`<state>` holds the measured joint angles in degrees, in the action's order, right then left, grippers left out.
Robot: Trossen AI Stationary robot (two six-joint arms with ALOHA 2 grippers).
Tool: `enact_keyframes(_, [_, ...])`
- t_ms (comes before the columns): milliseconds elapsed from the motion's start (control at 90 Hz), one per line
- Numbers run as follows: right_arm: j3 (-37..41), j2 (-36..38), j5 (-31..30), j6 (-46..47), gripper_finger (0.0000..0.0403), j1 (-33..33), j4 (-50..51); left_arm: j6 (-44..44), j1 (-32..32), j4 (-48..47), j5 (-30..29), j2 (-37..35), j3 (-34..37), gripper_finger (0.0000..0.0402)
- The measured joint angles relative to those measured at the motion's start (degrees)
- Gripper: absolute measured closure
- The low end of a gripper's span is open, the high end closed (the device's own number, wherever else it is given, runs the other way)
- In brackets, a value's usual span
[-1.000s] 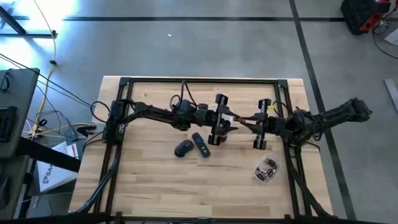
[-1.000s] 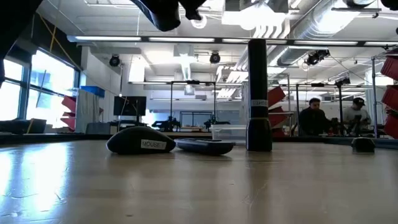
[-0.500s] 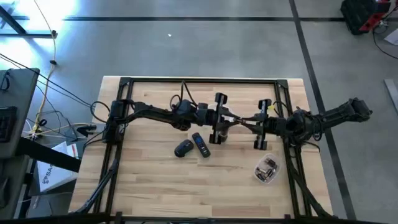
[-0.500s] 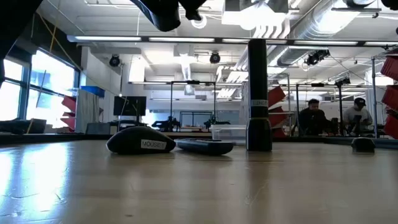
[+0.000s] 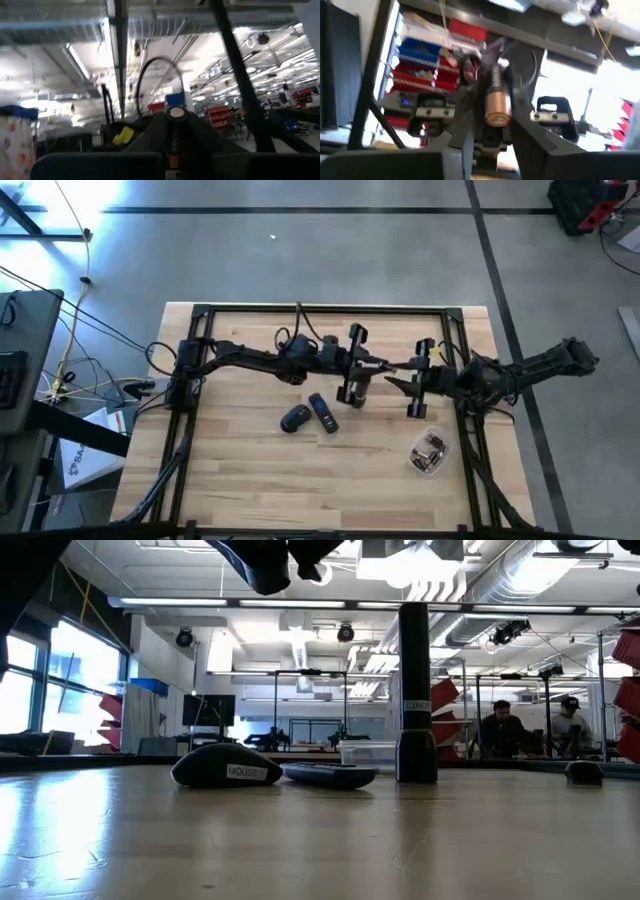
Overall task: Insert battery
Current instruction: Insert the black battery into the flashlight
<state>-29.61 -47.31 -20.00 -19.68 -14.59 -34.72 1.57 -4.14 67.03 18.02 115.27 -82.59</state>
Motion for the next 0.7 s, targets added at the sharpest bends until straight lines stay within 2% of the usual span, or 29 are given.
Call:
enact_keyframes(178, [0.00, 6.61, -5.62, 4.64, 0.0263, 0.00, 16.75, 2.59, -1.78, -19.54, -3.43, -5.55, 0.00, 0.0383])
enact_keyframes(400, [0.00, 10.80, -12.32, 9.38, 0.0261, 0.38, 34.37, 3.85, -1.42, -38.22, -7.63, -8.93, -0.01, 0.0383])
enact_keyframes(522, [0.00, 9.93, -11.44, 12.99, 0.0261, 1.86, 39.82, 2.29, -1.27, -45.24, -7.81, -8.67, 0.07, 0.0383])
enact_keyframes(700, [1.20, 9.08, -10.95, 16.67, 0.0261, 3.66, 42.80, 2.96, 0.01, -47.98, -11.17, -9.96, 1.90, 0.0383])
